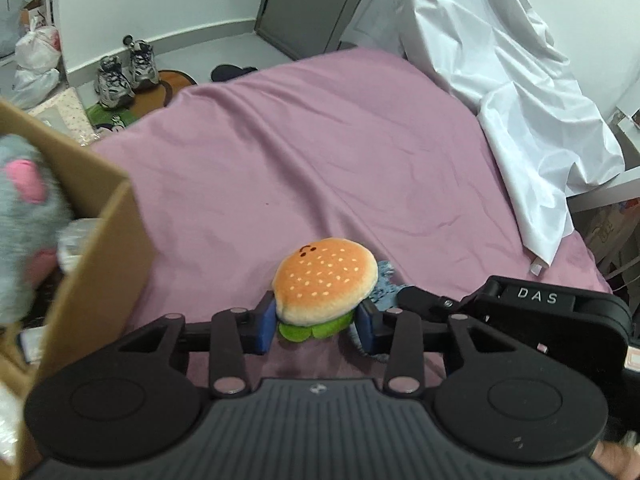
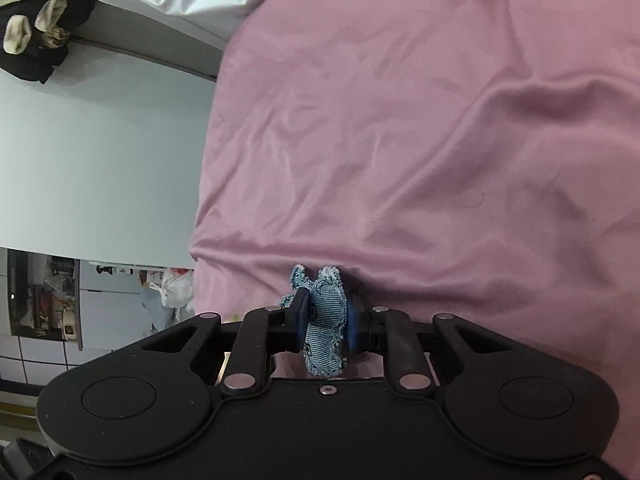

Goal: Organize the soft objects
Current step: 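Close the left gripper on the burger plush while the right gripper grasps the blue plush, then carry the burger plush with the left gripper while the right carries the blue plush to the box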

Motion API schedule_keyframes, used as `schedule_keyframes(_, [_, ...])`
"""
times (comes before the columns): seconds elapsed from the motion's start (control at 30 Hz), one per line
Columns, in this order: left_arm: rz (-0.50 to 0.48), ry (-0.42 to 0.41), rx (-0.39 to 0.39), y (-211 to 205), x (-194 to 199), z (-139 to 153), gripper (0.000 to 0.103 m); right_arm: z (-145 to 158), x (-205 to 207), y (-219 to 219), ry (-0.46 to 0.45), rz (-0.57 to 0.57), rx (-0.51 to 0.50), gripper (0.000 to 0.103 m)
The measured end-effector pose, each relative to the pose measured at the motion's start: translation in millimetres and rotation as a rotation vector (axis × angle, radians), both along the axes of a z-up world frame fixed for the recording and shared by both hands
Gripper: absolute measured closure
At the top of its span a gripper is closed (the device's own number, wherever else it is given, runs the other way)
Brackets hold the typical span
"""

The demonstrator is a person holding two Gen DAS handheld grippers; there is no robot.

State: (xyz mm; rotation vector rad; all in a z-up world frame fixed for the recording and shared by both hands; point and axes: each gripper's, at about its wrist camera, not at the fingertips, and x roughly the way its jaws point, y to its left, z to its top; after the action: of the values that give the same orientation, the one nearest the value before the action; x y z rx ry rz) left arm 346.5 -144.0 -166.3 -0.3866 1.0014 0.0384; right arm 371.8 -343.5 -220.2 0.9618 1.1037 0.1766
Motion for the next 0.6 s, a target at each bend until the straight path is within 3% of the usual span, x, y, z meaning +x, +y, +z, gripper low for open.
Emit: schedule_keyframes(0.6, [0.089,-0.16,0.038,47,-79,95,0.064,81,-49,15,-0.203,0.032,-0.059,0.084])
